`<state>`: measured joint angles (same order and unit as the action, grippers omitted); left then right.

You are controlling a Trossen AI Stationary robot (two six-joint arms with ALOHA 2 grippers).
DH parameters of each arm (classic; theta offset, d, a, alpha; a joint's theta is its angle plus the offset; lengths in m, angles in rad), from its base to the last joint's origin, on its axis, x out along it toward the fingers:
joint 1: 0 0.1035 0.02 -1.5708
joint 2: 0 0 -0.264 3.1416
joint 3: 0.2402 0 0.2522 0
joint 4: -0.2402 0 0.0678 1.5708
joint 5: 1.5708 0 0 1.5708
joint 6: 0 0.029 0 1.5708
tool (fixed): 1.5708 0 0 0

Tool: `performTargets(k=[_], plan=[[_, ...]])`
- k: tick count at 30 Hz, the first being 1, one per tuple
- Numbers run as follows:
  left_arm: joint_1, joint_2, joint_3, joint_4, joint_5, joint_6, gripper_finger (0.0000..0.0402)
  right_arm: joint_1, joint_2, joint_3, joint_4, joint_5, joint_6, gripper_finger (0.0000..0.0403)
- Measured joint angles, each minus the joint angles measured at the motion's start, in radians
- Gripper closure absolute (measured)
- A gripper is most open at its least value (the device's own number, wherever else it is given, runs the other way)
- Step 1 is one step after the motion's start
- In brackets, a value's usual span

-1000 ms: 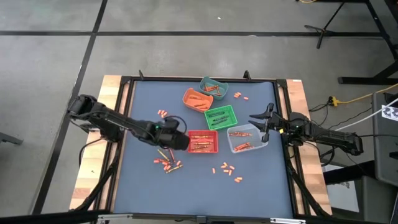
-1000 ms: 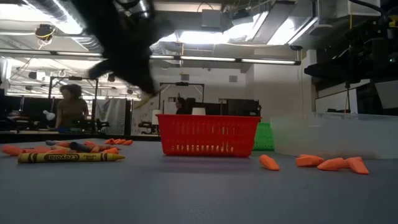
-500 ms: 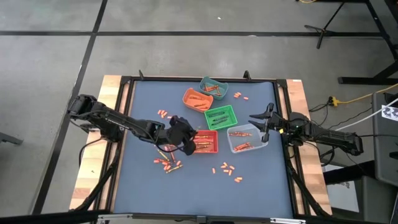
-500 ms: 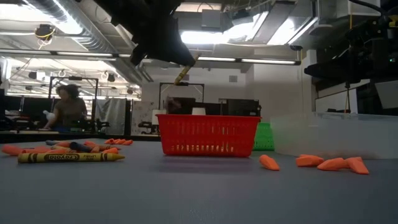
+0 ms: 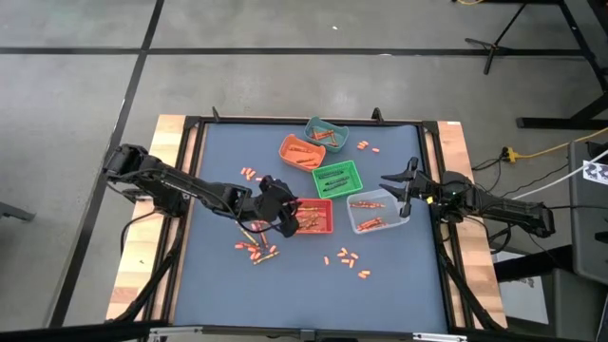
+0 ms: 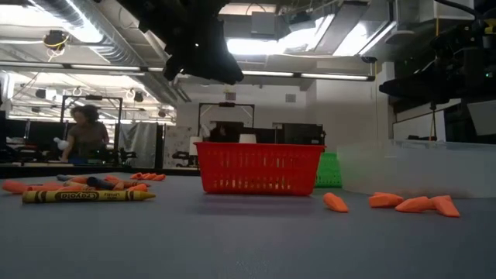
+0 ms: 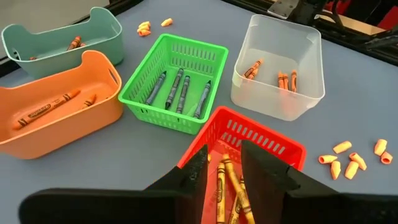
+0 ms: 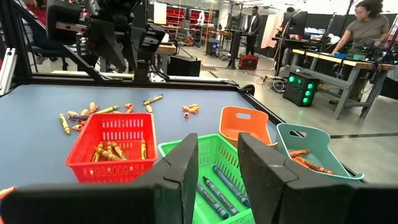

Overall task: Sort crayons
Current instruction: Put the orange crayon into the orange bin

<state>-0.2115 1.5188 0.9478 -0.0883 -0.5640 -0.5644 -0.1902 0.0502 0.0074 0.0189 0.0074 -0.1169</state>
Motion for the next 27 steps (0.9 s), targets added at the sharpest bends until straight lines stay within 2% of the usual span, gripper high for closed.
performTargets(k=[8,11,16,18,22,27], plan=[[0.032,0.000,0.000,-0.063,0.014,-0.032,0.0321,0.000,0.000,0.000,0.000,0.000,0.000,0.0290],[0.069,0.000,0.000,-0.143,0.112,-0.028,0.0322,0.000,0.000,0.000,0.000,0.000,0.000,0.0290],[0.133,0.000,0.000,-0.343,0.350,0.003,0.0322,0.000,0.000,0.000,0.000,0.000,0.000,0.0290],[0.146,0.000,0.000,-0.424,0.405,0.019,0.0322,0.000,0.000,0.000,0.000,0.000,0.000,0.0290],[0.145,0.000,0.000,-0.545,0.425,0.073,0.0322,0.000,0.000,0.000,0.000,0.000,0.000,0.0290],[0.117,-0.002,-0.044,-0.578,0.425,0.171,0.0322,0.000,0.000,0.000,0.000,0.000,0.000,0.0290]])
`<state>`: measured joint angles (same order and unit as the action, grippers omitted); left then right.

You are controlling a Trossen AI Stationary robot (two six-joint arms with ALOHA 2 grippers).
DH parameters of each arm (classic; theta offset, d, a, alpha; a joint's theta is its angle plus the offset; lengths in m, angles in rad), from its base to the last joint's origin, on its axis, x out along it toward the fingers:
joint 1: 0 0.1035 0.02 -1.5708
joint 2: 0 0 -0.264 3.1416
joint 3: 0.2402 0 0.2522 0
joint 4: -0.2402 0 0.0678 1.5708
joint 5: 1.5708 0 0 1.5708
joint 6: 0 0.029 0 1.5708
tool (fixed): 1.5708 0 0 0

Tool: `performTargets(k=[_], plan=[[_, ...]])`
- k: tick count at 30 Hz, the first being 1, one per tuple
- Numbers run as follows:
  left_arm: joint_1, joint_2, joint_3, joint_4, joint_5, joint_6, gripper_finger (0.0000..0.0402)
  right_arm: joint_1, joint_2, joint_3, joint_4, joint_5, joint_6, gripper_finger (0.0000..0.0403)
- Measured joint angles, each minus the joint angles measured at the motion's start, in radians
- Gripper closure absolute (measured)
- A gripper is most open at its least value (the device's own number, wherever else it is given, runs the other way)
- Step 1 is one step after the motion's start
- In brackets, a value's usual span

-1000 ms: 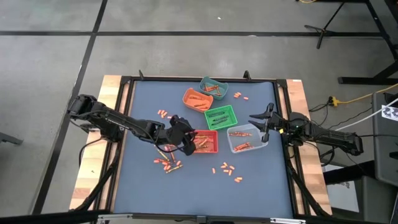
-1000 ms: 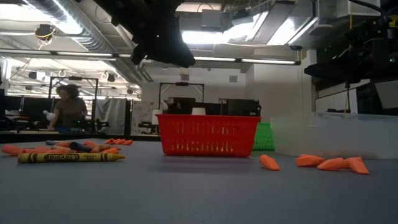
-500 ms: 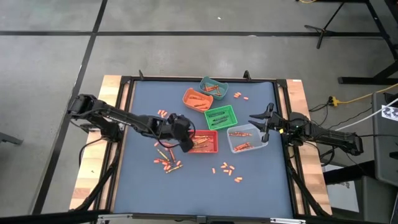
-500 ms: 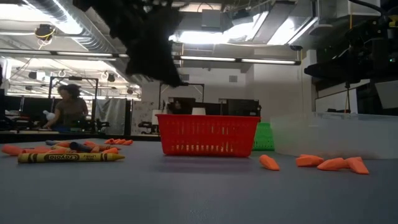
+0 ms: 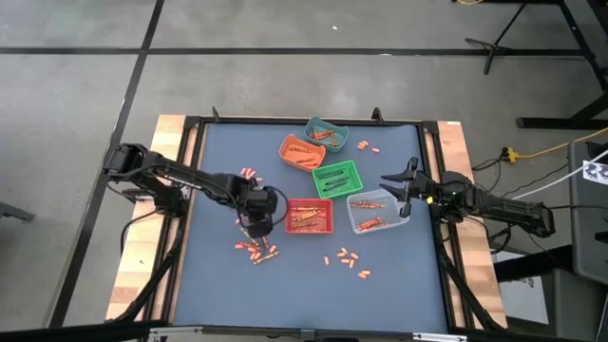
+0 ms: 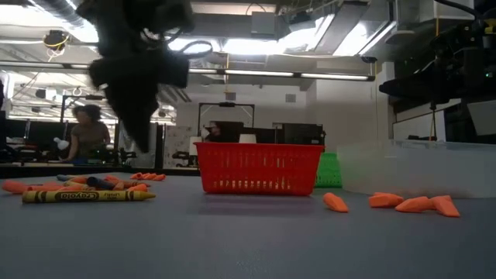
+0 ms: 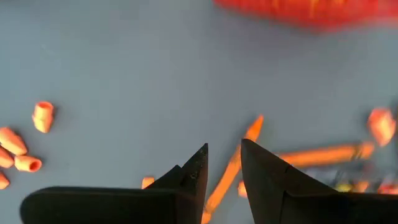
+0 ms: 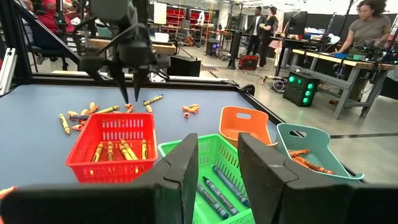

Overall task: Sort crayons
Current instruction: Put the orange crayon into the orange bin

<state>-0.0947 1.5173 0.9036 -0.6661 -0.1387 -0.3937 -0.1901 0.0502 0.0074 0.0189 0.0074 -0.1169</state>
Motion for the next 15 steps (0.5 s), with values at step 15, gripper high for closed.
performTargets(k=[15], plan=[[-0.012,-0.003,-0.174,0.034,0.014,0.037,0.0322,0.000,0.000,0.000,0.000,0.000,0.000,0.0290]])
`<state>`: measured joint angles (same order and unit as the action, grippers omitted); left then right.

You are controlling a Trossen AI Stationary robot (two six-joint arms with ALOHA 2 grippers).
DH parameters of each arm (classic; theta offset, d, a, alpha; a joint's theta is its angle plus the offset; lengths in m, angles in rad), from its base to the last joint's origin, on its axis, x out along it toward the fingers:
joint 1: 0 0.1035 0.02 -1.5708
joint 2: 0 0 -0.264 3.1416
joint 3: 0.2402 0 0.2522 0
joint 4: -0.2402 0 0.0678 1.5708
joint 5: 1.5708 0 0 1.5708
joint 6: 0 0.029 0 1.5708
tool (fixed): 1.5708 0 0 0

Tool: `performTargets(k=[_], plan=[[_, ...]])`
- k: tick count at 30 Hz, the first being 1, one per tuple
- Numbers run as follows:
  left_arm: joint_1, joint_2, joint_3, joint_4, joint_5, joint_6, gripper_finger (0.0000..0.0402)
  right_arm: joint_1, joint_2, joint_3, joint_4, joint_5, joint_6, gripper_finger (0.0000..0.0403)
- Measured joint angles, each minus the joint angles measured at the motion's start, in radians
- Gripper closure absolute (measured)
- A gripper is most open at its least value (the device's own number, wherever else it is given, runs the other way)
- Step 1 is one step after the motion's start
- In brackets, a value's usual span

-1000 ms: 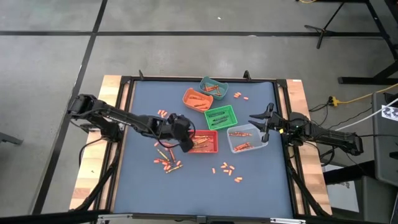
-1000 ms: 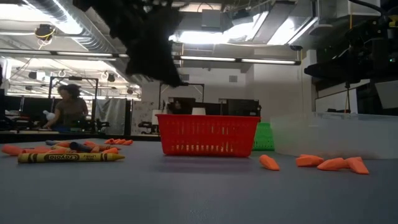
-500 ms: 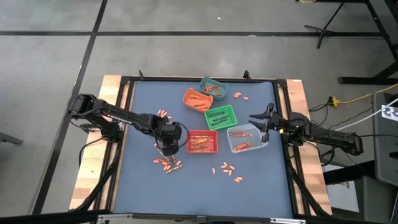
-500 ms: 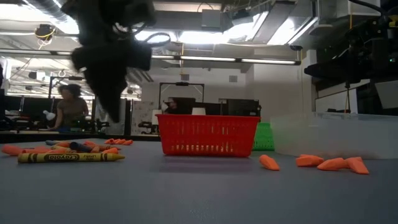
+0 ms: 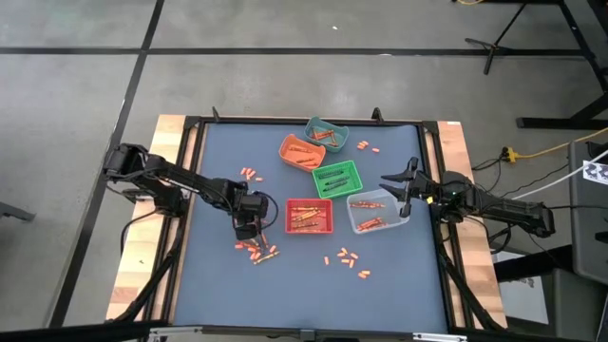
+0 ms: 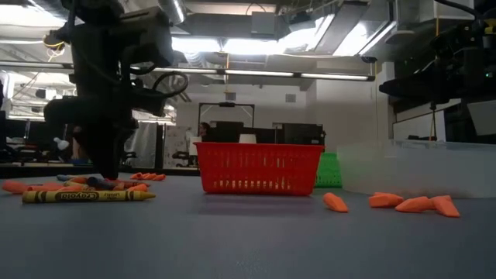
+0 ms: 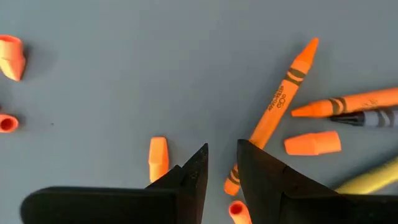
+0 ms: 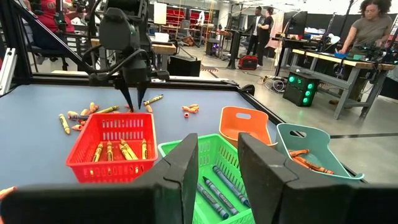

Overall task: Sort crayons
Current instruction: Put the orange crayon into the orange bin

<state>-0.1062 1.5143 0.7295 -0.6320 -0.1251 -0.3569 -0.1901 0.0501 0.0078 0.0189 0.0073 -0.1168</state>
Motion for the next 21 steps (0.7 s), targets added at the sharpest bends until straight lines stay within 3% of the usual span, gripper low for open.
performTargets(k=[13,21], plan=[[-0.001,0.003,-0.012,0.017,0.021,-0.016,0.0322,0.000,0.000,0.000,0.000,0.000,0.000,0.0290],[0.025,0.005,0.057,0.012,0.062,-0.106,0.0322,0.000,0.000,0.000,0.000,0.000,0.000,0.0290]])
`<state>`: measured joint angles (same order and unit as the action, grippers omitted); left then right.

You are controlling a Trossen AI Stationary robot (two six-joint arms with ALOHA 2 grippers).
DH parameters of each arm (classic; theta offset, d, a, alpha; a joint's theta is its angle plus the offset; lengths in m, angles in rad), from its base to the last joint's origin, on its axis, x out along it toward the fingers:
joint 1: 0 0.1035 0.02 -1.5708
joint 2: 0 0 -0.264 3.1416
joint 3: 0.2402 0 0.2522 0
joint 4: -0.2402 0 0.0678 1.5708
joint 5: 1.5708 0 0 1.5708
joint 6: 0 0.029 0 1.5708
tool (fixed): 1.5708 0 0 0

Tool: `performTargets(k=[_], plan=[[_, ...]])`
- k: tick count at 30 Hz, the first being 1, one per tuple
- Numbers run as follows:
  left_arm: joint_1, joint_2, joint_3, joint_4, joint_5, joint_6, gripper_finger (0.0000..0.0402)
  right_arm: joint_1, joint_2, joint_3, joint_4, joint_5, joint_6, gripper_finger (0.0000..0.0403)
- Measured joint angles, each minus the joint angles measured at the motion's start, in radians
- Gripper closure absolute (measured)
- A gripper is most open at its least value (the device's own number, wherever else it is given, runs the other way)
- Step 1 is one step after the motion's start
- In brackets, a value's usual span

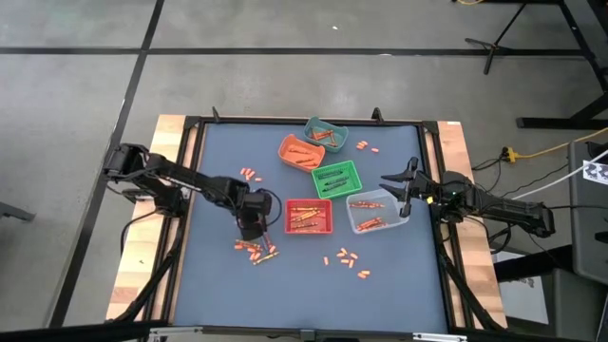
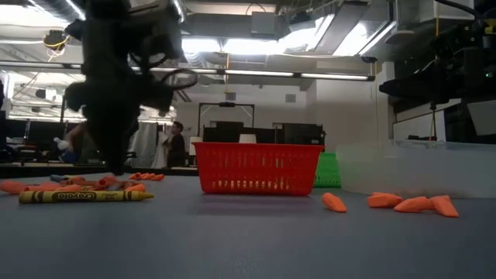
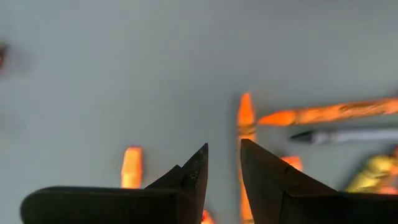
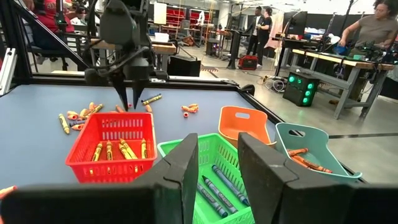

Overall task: Sort crayons
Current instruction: Put the orange crayon into the orange bin

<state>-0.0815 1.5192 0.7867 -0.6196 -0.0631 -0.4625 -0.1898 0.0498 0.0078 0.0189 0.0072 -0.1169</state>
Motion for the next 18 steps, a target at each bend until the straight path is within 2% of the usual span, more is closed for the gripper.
performTargets(k=[11,18], plan=[[-0.039,0.000,0.036,0.011,0.027,-0.002,0.0322,0.000,0.000,0.000,0.000,0.000,0.000,0.0290],[-0.080,0.000,-0.016,0.026,-0.043,-0.059,0.0322,0.000,0.000,0.000,0.000,0.000,0.000,0.0290]])
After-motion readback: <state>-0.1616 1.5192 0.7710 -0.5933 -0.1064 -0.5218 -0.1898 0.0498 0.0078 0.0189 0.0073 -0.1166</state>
